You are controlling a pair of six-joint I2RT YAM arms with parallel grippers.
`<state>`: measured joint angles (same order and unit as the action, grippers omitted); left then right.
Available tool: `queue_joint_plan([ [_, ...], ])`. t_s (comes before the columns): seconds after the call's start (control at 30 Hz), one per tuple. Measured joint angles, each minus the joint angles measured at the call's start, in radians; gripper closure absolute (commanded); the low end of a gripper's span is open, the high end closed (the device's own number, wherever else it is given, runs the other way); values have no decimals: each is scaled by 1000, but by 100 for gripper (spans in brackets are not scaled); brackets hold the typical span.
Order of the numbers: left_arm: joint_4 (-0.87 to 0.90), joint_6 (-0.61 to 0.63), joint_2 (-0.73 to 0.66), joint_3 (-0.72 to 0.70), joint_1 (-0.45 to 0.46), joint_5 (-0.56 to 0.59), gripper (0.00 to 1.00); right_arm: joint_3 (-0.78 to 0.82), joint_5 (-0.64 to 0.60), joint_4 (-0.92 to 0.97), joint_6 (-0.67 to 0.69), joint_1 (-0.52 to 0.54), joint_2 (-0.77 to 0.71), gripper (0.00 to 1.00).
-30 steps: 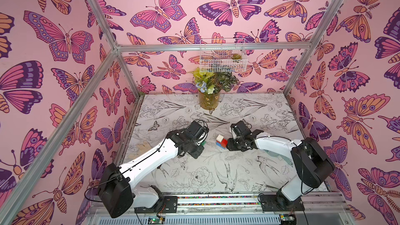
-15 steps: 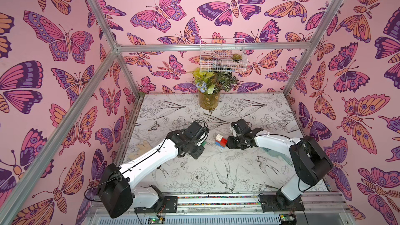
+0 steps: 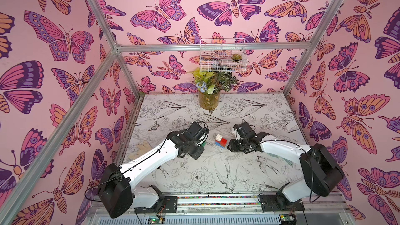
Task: Assemble the number 5 with lego
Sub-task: Adjust the lego brick at the center of the board.
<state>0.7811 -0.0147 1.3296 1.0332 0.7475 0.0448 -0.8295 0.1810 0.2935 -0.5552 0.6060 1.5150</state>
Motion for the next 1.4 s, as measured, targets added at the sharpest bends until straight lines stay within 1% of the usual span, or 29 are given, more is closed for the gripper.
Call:
queue_joint_plan([
  [0.27,-5,0,0,-5,5,0,100,19,23,-44,-68,36,-10,55],
  [0.57,-6,0,-2,-20,6,0,100,19,36,-121,-127,39,24,55],
  [1.03,-7,0,-28,-29,6,0,100,2,-47,-110,-137,33,45,54],
  [1.4,-7,0,-28,-29,8,0,100,-6,-58,-109,-121,-14,80,54],
])
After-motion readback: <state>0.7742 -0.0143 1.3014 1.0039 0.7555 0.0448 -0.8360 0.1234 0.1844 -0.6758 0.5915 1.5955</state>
